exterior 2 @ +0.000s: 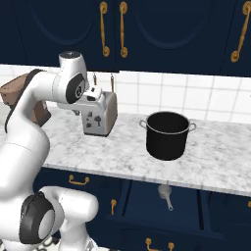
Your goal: Pick the measuring cup from the drawer and place it on the counter.
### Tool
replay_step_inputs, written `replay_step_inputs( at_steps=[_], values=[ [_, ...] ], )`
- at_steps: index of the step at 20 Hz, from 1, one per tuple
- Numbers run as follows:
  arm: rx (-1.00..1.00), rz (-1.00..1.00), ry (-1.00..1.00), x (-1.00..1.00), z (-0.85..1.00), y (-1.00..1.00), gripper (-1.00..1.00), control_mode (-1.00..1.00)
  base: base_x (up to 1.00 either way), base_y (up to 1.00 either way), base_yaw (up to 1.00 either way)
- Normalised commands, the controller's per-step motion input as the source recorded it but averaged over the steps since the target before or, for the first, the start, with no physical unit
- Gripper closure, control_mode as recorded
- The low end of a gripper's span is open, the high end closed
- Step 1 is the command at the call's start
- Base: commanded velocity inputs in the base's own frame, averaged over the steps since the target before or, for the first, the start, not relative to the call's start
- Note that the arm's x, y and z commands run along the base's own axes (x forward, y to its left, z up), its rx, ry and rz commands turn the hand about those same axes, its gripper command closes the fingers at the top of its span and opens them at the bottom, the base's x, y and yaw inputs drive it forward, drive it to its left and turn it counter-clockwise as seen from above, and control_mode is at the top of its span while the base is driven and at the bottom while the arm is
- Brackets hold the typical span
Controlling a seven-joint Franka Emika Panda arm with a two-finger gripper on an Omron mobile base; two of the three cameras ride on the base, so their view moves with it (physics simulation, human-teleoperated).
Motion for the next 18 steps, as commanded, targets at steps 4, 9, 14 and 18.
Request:
replay_step_inputs(
  at_steps=[4,9,14,18],
  values=[
    [0.00,0.00,0.00,0.00,0.00,0.00,-1.00,1.00,0.00,0.00,0.00],
    [0.00,0.00,0.00,0.00,0.00,0.00,-1.00,1.00,0.00,0.14,0.00],
    [0.00,0.00,0.00,0.00,0.00,0.00,-1.00,1.00,0.10,0.41,0.00],
    [0.00,0.00,0.00,0.00,0.00,0.00,-1.00,1.00,0.35,0.19,-0.03]
  ],
)
